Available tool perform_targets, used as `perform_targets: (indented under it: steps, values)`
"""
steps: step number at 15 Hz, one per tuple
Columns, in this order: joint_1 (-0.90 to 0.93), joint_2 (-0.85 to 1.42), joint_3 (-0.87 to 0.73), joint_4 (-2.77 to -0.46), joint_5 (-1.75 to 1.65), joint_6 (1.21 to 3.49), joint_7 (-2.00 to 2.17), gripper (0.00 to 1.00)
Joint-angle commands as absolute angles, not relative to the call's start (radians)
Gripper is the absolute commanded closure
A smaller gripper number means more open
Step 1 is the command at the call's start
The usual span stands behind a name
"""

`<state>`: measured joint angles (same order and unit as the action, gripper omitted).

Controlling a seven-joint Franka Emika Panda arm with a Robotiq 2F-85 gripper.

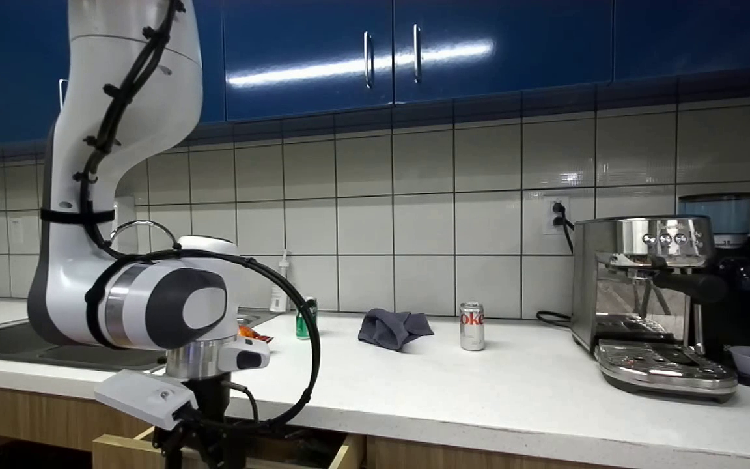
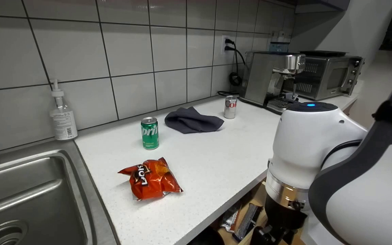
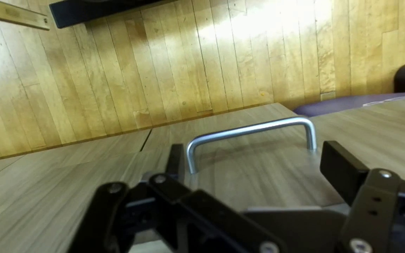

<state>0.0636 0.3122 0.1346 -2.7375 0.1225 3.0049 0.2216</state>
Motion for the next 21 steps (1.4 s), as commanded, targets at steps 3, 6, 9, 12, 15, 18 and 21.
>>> perform_targets:
  steps: [3, 6, 9, 12, 15, 18, 21]
  values:
    - [-0.075, 0.202, 0.306, -2.778, 0.271, 2.909, 0.074, 0.00]
    - [-0.040, 0.183, 0.252, -2.776, 0.254, 2.928, 0.077, 0.00]
    - [-0.016, 0.170, 0.199, -2.798, 0.217, 2.952, 0.088, 0.00]
    - [0.029, 0.212, 0.117, -2.771, 0.135, 2.959, 0.111, 0.00]
    - [0.086, 0.229, 0.034, -2.772, 0.035, 2.985, 0.135, 0.00]
    - [0.137, 0.243, -0.032, -2.772, -0.031, 3.016, 0.153, 0.00]
    - [0.208, 0.282, -0.110, -2.762, -0.077, 3.086, 0.188, 0.00]
